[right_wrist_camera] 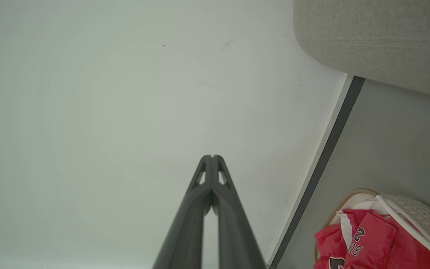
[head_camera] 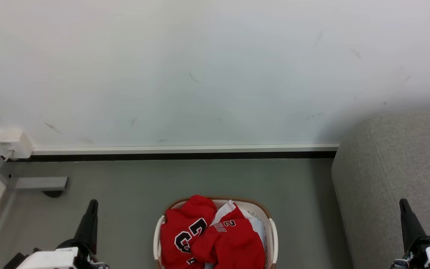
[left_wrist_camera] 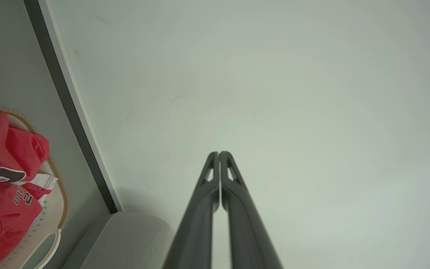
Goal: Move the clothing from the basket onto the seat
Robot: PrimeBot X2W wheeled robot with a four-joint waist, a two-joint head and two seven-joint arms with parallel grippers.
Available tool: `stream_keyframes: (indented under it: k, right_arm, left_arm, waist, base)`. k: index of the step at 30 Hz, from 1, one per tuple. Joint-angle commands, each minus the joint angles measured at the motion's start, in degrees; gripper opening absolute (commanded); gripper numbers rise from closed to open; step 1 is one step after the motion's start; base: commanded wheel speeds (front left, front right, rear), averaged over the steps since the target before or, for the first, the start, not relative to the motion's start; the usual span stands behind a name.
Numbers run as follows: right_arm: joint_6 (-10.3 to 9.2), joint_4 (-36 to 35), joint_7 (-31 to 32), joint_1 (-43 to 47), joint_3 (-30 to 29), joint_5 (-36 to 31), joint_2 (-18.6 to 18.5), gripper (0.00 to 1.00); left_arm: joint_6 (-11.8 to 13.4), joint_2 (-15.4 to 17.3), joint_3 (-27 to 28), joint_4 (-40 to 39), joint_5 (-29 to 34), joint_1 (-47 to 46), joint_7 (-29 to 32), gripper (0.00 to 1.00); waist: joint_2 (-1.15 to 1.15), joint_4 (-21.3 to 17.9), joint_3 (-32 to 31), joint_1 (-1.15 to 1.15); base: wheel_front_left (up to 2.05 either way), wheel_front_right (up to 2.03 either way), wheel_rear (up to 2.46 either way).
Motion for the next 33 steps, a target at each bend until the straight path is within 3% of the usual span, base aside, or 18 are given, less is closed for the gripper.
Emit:
stream_keyframes:
  k: [1, 22, 23, 33]
  right_arm:
    - [-0.13, -0.2, 0.1, -0.7, -0.2, 0.1, -0.4, 0.0]
    - [-0.13, -0.2, 0.1, -0.7, -0.2, 0.1, -0.4, 0.0]
    - [0.0, 0.2, 0.0, 0.1, 0.0, 0.0, 0.0, 1.0]
    - [-0.01, 1.6, -2.1, 1.2, 2.3, -1.9, 0.7, 1.0]
  left_arm:
    - [-0.1, 0.4, 0.1, -0.2, -0.9, -0.4, 0.2, 0.0]
    - [-0.1, 0.4, 0.1, -0.2, -0.9, -0.4, 0.2, 0.0]
    - [0.0, 0.0, 0.0, 0.2, 0.0, 0.1, 0.0, 1.0]
    - [0.0, -0.5, -1.4, 1.9, 0.9, 1.7, -2.1, 1.0]
  waist:
    - [0.0, 0.0, 0.0, 0.0]
    - [0.0, 0.0, 0.0, 0.0]
    - [0.0, 0.0, 0.0, 0.0]
    - [0.0, 0.1, 0.0, 0.0]
  base:
    - [0.0, 0.0, 0.0]
    - [0.0, 0.0, 0.0]
    - [0.0, 0.0, 0.0]
    - [0.0, 0.0, 0.0]
